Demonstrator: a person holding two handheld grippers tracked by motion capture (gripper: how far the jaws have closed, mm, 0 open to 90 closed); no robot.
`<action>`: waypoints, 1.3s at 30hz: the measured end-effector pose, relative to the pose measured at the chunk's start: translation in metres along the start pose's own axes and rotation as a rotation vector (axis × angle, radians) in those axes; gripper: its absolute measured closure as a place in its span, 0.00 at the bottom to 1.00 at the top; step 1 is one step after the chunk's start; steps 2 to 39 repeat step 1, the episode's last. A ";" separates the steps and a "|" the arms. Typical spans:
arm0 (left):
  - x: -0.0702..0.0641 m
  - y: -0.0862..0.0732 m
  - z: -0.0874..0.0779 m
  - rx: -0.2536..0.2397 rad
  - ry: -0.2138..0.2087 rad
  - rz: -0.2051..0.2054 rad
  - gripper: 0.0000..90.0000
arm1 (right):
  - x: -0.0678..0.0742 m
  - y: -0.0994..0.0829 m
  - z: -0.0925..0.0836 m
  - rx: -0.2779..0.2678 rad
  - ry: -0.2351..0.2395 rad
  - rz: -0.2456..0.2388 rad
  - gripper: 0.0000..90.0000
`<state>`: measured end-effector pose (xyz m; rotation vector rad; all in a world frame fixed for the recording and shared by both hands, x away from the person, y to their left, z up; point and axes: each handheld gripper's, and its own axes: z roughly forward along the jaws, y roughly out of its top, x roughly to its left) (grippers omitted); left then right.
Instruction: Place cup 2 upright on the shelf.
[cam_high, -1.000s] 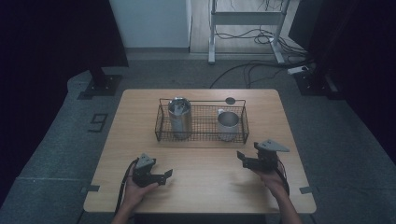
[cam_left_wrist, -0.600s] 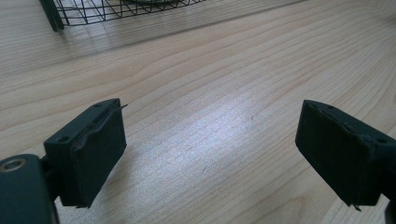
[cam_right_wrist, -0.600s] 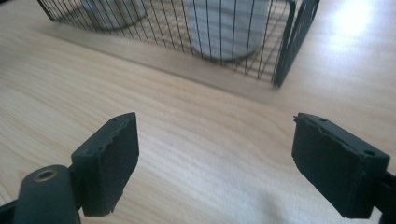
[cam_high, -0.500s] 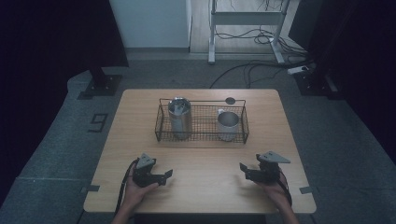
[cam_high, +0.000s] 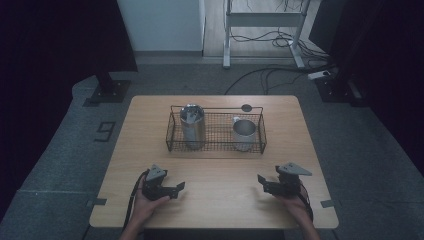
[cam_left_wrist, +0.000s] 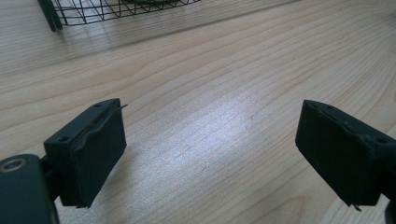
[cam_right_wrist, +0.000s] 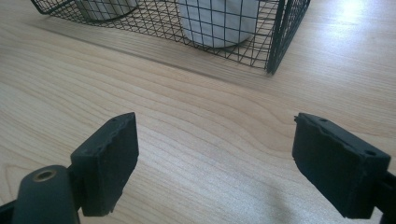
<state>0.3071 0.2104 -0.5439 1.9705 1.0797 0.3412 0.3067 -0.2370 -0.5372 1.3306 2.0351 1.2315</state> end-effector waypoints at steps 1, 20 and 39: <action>0.000 0.000 0.000 0.000 0.000 0.000 0.10 | 0.000 0.000 0.000 0.006 -0.003 -0.002 0.16; 0.000 0.000 0.000 0.000 0.000 0.000 0.10 | 0.000 0.000 0.000 0.006 -0.003 -0.002 0.16; 0.000 0.000 0.000 0.000 0.000 0.000 0.10 | 0.000 0.000 0.000 0.006 -0.003 -0.002 0.16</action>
